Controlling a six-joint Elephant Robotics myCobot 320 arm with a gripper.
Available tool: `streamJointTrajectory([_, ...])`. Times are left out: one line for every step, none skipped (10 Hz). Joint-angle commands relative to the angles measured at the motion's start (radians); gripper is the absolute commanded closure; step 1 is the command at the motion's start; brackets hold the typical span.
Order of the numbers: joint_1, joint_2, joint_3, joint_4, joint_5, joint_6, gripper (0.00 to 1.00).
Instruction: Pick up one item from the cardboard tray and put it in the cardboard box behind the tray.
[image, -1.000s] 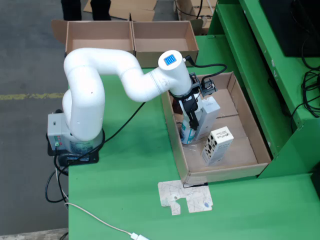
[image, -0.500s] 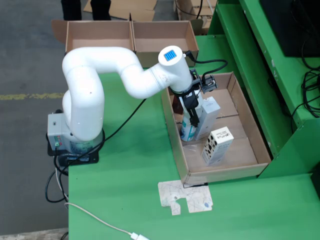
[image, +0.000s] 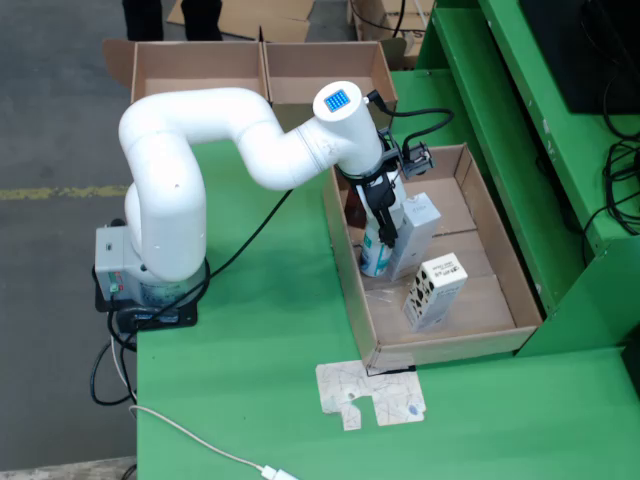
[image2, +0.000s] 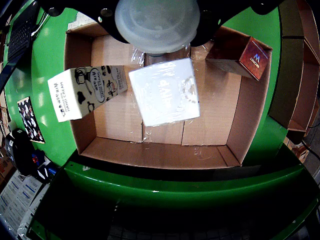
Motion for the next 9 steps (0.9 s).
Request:
streamJointTrajectory([0.006, 0.048, 0.059, -0.023, -0.020, 0.015, 1.00])
streamJointTrajectory([0.008, 0.049, 0.078, -0.048, -0.025, 0.022, 1.00])
streamJointTrajectory([0.010, 0.050, 0.093, -0.070, -0.033, 0.032, 1.00])
streamJointTrajectory([0.012, 0.049, 0.109, -0.084, -0.037, 0.036, 1.00])
streamJointTrajectory([0.015, 0.043, 0.142, -0.111, -0.041, 0.043, 1.00])
streamJointTrajectory([0.013, 0.053, 0.170, -0.143, -0.044, 0.048, 1.00])
streamJointTrajectory([0.013, 0.053, 0.170, -0.143, -0.044, 0.048, 1.00])
streamJointTrajectory([0.014, 0.047, 0.214, -0.181, -0.047, 0.055, 1.00])
streamJointTrajectory([0.014, 0.030, 0.270, -0.227, -0.050, 0.063, 1.00])
